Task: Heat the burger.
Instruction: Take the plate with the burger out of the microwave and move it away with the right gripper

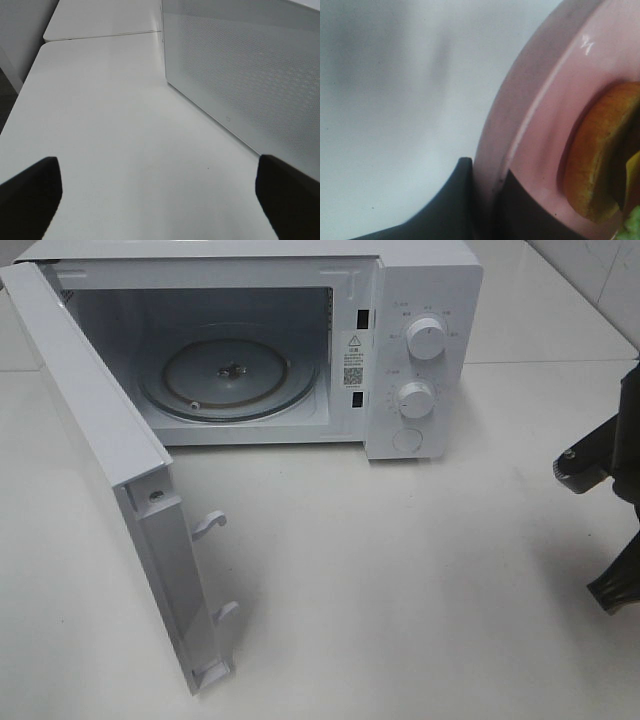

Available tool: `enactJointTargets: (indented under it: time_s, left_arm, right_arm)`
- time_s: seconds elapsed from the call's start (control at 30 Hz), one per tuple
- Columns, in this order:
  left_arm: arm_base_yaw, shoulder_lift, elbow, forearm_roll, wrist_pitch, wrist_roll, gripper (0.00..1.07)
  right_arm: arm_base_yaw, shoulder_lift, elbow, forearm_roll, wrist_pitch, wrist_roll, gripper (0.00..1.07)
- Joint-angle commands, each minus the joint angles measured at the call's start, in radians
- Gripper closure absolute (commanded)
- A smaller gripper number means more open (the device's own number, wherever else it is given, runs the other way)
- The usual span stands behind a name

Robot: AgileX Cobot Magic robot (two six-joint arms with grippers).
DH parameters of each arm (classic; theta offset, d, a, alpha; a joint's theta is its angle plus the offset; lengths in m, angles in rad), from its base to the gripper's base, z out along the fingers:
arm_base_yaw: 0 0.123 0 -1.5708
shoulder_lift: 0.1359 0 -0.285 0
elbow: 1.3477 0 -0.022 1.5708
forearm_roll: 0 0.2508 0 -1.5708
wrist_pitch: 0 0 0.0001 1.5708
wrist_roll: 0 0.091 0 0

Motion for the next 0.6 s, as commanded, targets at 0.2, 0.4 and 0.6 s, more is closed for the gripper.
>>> enactJointTargets:
  time_s: [0.2,0.4,0.6]
  left_arm:
    - [0.005,-0.018,0.003,-0.001,0.000,-0.003,0.09]
    - [0.005,-0.018,0.003,-0.001,0.000,-0.003,0.09]
    - [0.005,-0.018,0.003,-0.001,0.000,-0.003,0.09]
  right_arm:
    - [-0.086,0.070,-0.008,-0.057,-0.019,0.015,1.07]
    - [-0.148,0.164,-0.008,-0.064,-0.109,0.031,1.07]
    - [-0.206,0.234,-0.008,-0.071,-0.178,0.036,1.06]
